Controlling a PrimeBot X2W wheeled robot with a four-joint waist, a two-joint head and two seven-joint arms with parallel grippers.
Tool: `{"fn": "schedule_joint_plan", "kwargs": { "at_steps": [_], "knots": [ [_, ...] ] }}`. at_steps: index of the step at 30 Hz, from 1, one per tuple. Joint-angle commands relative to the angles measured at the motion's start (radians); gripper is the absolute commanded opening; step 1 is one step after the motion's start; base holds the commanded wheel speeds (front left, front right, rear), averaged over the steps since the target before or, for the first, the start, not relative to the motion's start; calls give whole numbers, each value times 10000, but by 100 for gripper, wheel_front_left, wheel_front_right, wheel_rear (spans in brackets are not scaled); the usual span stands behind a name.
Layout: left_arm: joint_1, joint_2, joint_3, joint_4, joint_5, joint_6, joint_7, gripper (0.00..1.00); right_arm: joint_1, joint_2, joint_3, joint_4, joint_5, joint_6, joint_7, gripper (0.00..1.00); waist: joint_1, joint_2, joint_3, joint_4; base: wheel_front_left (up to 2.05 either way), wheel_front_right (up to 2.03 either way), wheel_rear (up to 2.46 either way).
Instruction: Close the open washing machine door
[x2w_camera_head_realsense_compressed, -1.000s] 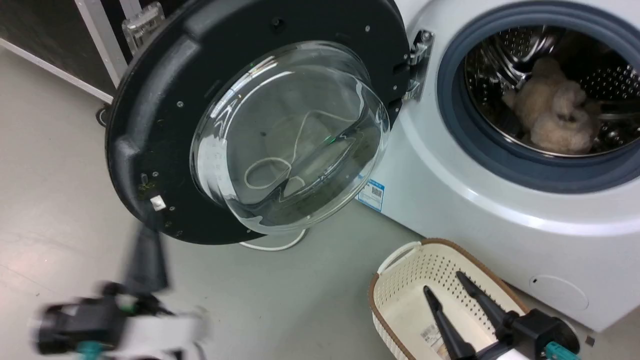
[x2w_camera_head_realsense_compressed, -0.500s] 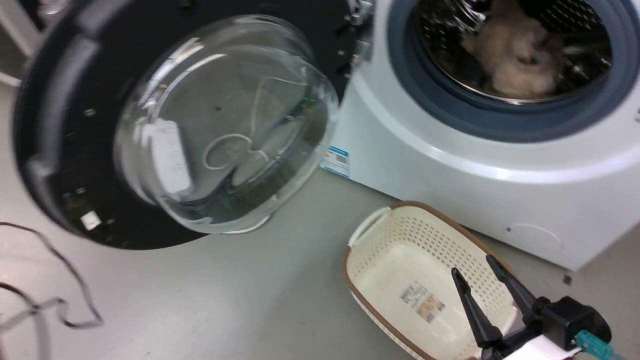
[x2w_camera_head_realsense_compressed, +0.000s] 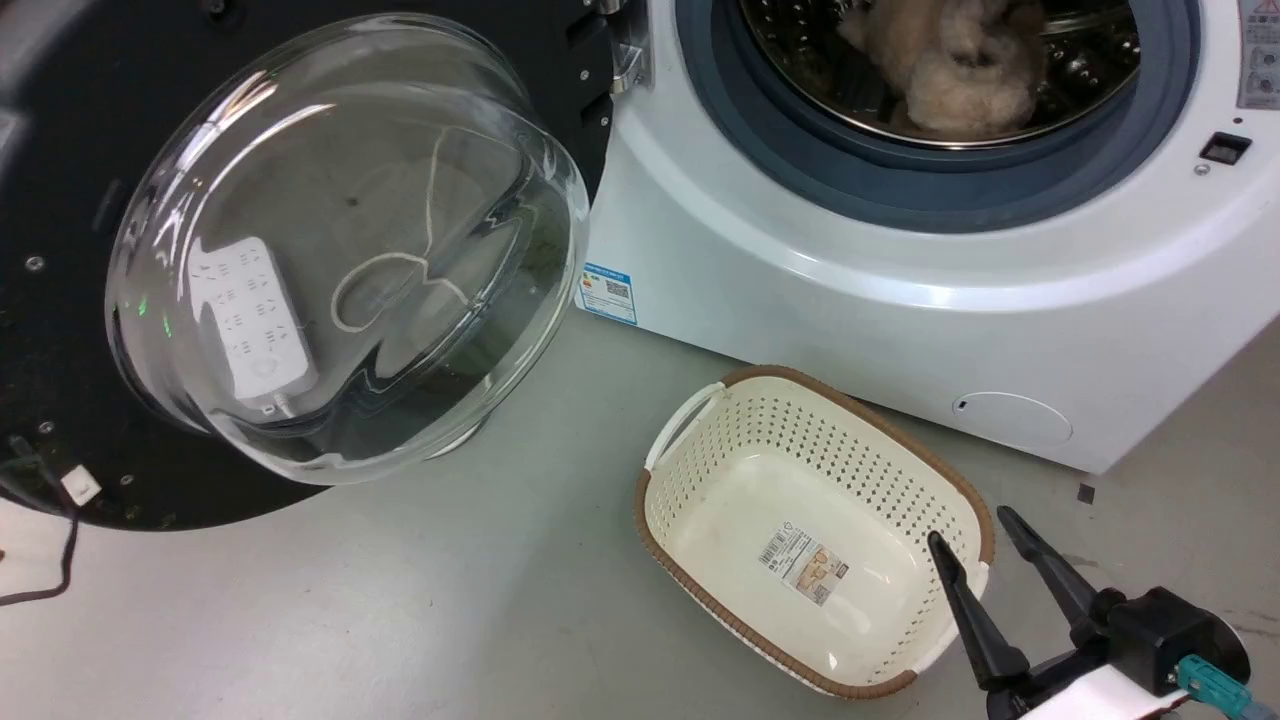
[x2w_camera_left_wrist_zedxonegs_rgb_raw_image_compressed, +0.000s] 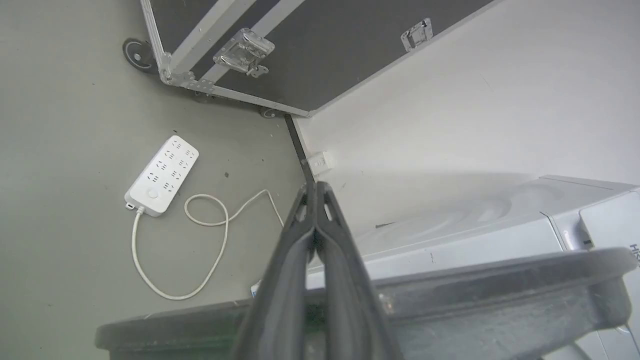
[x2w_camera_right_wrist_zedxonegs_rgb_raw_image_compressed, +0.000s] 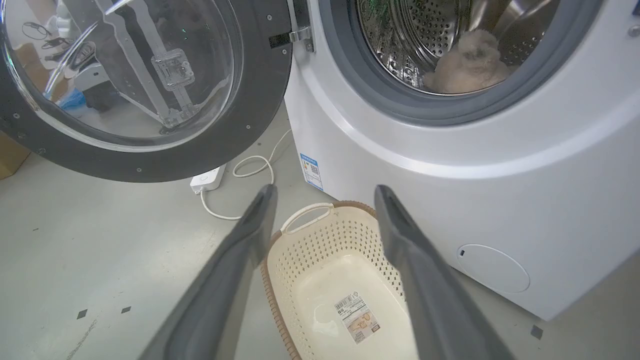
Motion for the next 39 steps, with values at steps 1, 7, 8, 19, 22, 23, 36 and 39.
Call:
{"fn": "schedule_joint_plan", "kwargs": {
  "at_steps": [1, 7, 8, 19, 22, 23, 36, 39],
  "knots": [
    [167, 17, -91, 52, -163, -155, 339, 0, -198, -80, -8, 22, 68, 10, -41, 100, -1, 0, -5, -34, 0, 0, 0],
    [933, -185, -503, -322, -891, -690, 2092, 0, -174, 43, -20, 143, 88, 10, -43, 100, -1, 0, -311, -39, 0, 0, 0],
    [1141, -219, -630, -472, -969, -804, 2413, 0, -157, 89, -25, 162, 80, 10, -43, 100, -1, 0, -390, -33, 0, 0, 0],
    [3096, -1955, -1173, -2844, -2847, -1179, 4750, 0, -48, 673, -389, 463, -132, 10, -44, 100, -1, 0, -1395, -2, 0, 0, 0],
    [3480, -2460, -1397, -3407, -3097, -1133, 4984, 0, -57, 733, -479, 495, -172, 10, -44, 100, -1, 0, -1493, -49, 0, 0, 0],
    [3666, -2685, -1541, -3667, -3162, -1125, 5080, 0, -54, 751, -510, 500, -199, 10, -45, 100, -1, 0, -1518, -76, 0, 0, 0],
    [5417, -3793, -4754, -5209, -4070, -1226, 4683, 0, -229, 675, -751, 596, -467, 10, -45, 100, -1, 0, -1233, -1622, 0, 0, 0],
    [5471, -3797, -5678, -5141, -4553, -1367, 4009, 0, -322, 599, -839, 595, -462, 10, -45, 100, -1, 0, -984, -2264, 0, 0, 0]
  ]
}}
